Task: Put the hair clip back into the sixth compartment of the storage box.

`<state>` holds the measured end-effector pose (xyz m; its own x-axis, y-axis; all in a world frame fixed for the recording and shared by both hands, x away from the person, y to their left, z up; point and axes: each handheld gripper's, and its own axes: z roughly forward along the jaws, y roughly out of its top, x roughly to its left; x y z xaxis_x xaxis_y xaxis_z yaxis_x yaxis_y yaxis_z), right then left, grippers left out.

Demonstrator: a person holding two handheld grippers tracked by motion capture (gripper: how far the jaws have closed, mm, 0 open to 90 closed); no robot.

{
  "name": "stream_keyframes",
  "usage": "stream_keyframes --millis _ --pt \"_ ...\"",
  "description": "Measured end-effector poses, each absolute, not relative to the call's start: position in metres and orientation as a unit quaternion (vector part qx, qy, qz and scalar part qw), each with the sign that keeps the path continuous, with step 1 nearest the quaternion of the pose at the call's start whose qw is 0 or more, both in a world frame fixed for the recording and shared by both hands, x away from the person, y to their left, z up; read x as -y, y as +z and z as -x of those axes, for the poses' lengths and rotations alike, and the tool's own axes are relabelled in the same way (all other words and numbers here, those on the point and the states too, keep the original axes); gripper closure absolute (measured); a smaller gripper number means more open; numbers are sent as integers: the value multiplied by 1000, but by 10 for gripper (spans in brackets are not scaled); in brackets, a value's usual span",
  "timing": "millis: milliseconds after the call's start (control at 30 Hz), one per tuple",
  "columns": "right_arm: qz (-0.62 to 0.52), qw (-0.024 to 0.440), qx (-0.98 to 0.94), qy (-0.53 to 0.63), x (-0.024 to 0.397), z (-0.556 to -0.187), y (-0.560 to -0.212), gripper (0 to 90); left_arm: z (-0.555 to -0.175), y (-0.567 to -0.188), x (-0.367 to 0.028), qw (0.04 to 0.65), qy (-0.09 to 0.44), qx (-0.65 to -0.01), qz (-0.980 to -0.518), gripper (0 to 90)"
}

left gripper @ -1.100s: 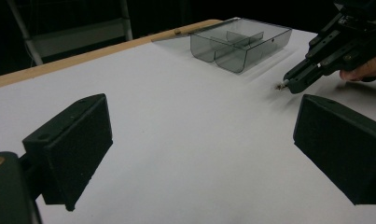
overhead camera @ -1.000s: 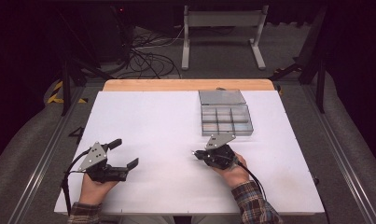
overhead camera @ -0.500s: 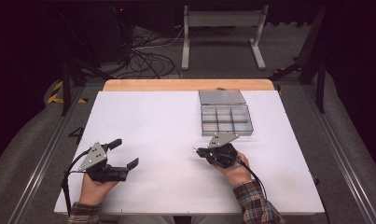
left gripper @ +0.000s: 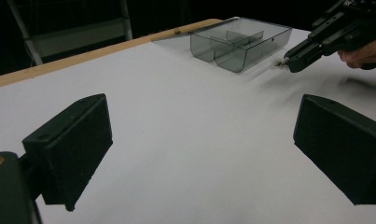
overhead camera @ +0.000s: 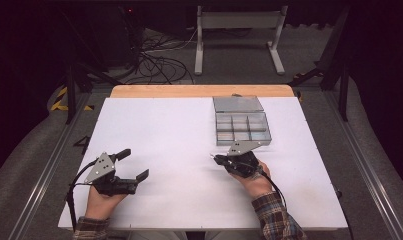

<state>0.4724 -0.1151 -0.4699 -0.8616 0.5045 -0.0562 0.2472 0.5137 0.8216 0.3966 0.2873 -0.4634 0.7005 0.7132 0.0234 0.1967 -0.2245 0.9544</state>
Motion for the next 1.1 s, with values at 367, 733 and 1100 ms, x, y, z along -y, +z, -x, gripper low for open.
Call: stream_keyframes --millis 367,733,1100 --pt "-228 161 -851 445 125 -475 -464 856 -397 -464 -287 543 236 -306 -745 49" --pt "-239 167 -844 449 134 -477 -460 856 -397 -464 -287 541 237 -303 -748 49" --pt "-252 178 -839 449 145 -480 -455 856 -397 -464 -287 541 237 -304 -748 49"
